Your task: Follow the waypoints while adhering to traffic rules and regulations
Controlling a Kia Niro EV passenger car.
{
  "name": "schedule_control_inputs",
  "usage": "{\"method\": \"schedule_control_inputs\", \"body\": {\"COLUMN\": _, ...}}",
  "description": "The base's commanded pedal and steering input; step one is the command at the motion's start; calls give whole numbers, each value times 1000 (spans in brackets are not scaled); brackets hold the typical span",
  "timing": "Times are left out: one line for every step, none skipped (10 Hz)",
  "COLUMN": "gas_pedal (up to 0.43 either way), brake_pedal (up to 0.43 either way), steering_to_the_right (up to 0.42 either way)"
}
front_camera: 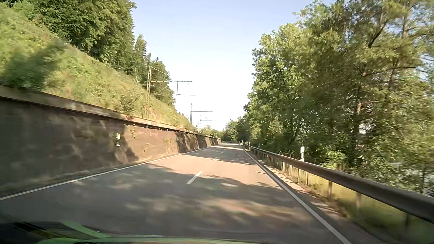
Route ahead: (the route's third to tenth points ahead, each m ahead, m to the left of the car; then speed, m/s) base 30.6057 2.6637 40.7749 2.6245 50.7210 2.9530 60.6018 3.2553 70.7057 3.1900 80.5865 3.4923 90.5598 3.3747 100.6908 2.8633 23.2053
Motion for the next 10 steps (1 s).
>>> {"method": "schedule_control_inputs", "body": {"gas_pedal": 240, "brake_pedal": 0, "steering_to_the_right": 0}}
{"method": "schedule_control_inputs", "body": {"gas_pedal": 240, "brake_pedal": 0, "steering_to_the_right": 0}}
{"method": "schedule_control_inputs", "body": {"gas_pedal": 240, "brake_pedal": 0, "steering_to_the_right": 0}}
{"method": "schedule_control_inputs", "body": {"gas_pedal": 240, "brake_pedal": 0, "steering_to_the_right": 0}}
{"method": "schedule_control_inputs", "body": {"gas_pedal": 248, "brake_pedal": 0, "steering_to_the_right": 0}}
{"method": "schedule_control_inputs", "body": {"gas_pedal": 260, "brake_pedal": 0, "steering_to_the_right": 0}}
{"method": "schedule_control_inputs", "body": {"gas_pedal": 260, "brake_pedal": 0, "steering_to_the_right": 0}}
{"method": "schedule_control_inputs", "body": {"gas_pedal": 260, "brake_pedal": 0, "steering_to_the_right": 0}}
{"method": "schedule_control_inputs", "body": {"gas_pedal": 260, "brake_pedal": 0, "steering_to_the_right": 0}}
{"method": "schedule_control_inputs", "body": {"gas_pedal": 260, "brake_pedal": 0, "steering_to_the_right": 0}}
